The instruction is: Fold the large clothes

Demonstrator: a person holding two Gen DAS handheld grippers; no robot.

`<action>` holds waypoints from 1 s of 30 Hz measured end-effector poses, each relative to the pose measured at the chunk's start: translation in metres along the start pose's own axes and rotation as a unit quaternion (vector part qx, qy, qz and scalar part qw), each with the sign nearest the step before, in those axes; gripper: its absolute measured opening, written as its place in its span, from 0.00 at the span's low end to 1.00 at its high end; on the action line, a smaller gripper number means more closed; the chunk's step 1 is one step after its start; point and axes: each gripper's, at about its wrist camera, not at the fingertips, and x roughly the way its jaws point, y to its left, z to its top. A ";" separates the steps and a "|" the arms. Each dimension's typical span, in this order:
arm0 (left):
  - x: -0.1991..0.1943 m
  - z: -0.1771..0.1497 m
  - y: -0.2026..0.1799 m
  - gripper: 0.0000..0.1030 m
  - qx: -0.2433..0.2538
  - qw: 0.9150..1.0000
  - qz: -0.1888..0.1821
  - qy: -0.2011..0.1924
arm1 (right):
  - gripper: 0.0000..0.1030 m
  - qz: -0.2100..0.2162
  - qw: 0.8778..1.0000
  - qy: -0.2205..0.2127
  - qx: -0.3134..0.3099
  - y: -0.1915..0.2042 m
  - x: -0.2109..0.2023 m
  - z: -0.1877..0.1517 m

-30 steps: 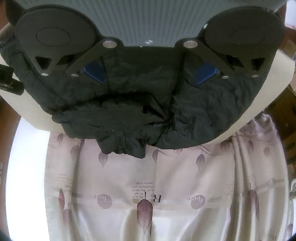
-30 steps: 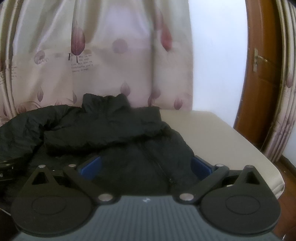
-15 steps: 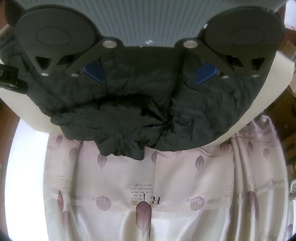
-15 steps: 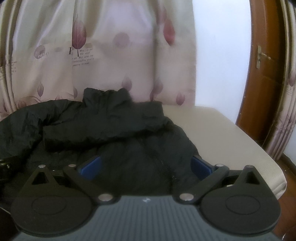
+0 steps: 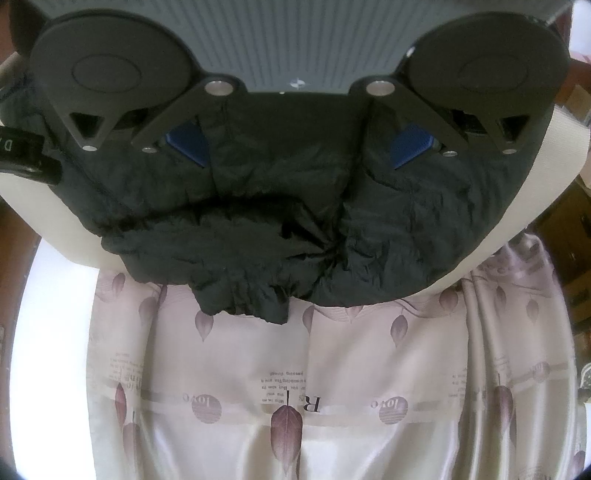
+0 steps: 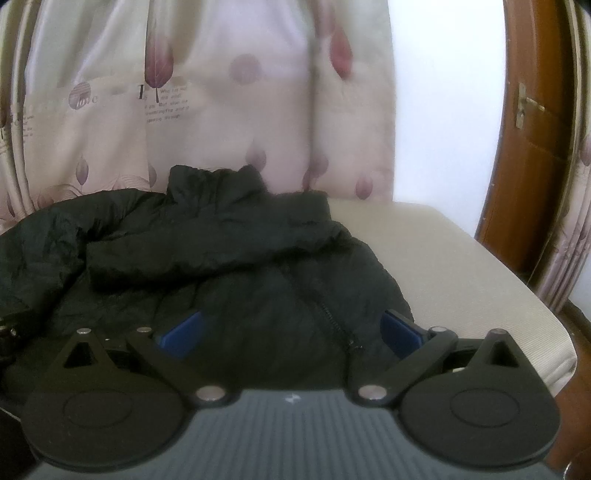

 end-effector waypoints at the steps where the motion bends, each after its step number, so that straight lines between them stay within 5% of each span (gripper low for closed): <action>1: 0.000 -0.001 0.000 1.00 -0.002 1.000 -0.001 0.000 | 1.00 0.001 1.000 0.001 -0.001 0.000 0.000 0.000; 30: 0.001 -0.006 0.002 1.00 -0.008 1.000 -0.004 0.006 | 1.00 0.006 1.000 0.012 0.000 0.002 0.005 -0.003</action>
